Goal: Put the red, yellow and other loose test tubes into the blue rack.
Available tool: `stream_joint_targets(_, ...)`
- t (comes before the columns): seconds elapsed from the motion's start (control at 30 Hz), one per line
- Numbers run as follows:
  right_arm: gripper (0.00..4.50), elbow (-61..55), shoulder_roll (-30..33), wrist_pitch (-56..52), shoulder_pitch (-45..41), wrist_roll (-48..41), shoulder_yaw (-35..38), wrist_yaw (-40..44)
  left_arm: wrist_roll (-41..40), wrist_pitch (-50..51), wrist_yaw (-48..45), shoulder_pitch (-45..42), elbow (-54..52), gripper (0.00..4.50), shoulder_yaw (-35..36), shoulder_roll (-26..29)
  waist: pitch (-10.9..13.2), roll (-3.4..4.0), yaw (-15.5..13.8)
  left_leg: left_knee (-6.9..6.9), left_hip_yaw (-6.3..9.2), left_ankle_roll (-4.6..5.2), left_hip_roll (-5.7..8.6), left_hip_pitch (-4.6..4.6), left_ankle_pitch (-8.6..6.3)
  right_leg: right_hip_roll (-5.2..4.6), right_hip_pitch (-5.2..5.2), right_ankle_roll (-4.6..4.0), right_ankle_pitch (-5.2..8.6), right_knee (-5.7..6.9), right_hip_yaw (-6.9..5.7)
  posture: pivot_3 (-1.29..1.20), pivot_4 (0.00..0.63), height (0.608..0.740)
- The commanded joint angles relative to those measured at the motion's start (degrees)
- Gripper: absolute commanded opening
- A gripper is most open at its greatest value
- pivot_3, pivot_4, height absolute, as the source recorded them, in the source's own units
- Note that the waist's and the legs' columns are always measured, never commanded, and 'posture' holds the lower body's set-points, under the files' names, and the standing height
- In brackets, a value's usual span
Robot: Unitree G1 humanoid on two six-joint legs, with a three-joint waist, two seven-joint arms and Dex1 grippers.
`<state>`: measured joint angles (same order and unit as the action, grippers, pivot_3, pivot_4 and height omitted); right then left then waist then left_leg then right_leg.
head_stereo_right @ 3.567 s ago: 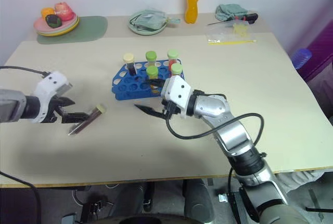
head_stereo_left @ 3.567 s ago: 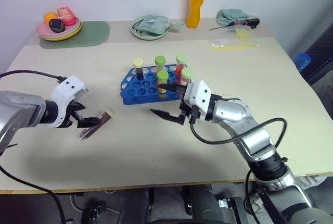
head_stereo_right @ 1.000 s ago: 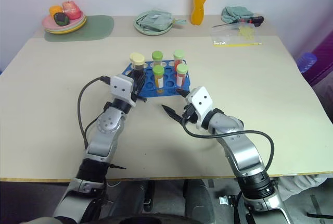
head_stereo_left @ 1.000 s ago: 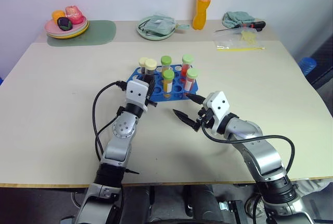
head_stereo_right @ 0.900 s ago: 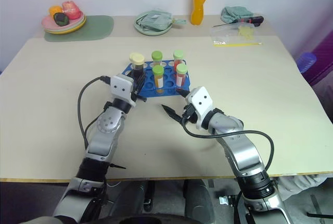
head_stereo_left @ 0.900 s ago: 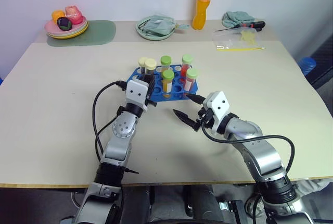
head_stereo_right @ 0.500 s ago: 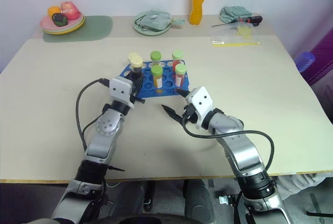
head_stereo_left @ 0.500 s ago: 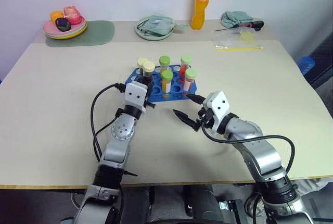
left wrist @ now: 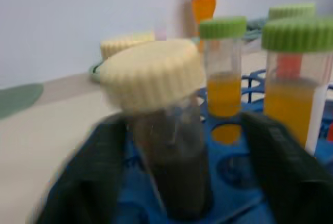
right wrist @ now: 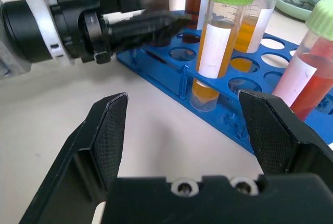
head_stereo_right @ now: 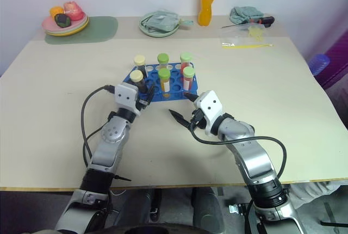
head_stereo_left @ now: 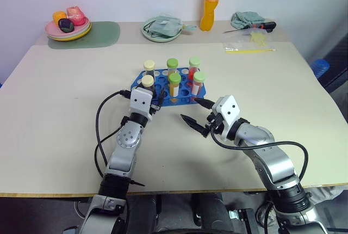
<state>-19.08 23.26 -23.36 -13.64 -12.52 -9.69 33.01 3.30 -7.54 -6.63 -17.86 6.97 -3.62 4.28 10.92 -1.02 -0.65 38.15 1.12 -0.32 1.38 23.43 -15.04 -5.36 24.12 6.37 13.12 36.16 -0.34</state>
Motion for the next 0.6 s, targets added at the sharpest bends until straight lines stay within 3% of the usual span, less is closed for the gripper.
stream_joint_targets(0.03,3.77,-2.3,0.2,0.5,-0.2,-0.4,0.9,0.3,-0.5,0.2,0.8,0.4,-1.8,4.48,0.6,-0.5,0.0,0.0,-0.1,0.0,0.0,0.0,0.0,0.0,0.0,0.0,0.0,0.0,0.0,0.0,0.0,0.0,0.15,0.74)
stream_joint_targets(0.2,3.77,-4.6,2.3,-0.5,0.9,-0.9,1.9,1.4,-4.7,3.3,-1.5,3.7,-10.9,4.48,3.3,1.7,0.0,0.0,0.1,-0.01,0.01,0.0,-0.03,0.0,0.0,-0.01,-0.01,0.0,0.0,-0.01,0.0,0.0,0.15,0.74)
stream_joint_targets(0.27,3.77,-6.4,5.5,-1.2,1.9,-2.0,4.2,3.5,-8.6,7.3,-4.9,6.9,-17.6,4.48,5.7,5.0,0.0,0.01,0.2,-0.02,0.01,0.0,-0.11,0.01,0.0,0.0,0.02,-0.01,0.01,-0.01,0.0,0.0,0.15,0.74)
stream_joint_targets(0.47,3.77,-6.1,16.5,-7.3,4.2,-11.5,20.6,9.9,-29.2,23.4,-26.0,22.9,-30.2,4.48,22.2,26.7,0.0,0.07,0.6,-0.08,0.0,0.01,-0.27,-0.02,-0.01,0.0,0.03,-0.15,0.09,-0.04,0.01,0.0,0.15,0.74)
stream_joint_targets(0.6,3.77,-1.5,21.6,-8.0,6.6,-13.6,28.0,12.9,-32.8,25.3,-33.3,28.5,-27.7,4.48,29.3,35.0,0.0,0.08,-0.3,-0.07,-0.02,0.03,-0.27,-0.03,-0.02,-0.02,-0.07,-0.29,0.17,-0.17,0.0,0.0,0.15,0.74)
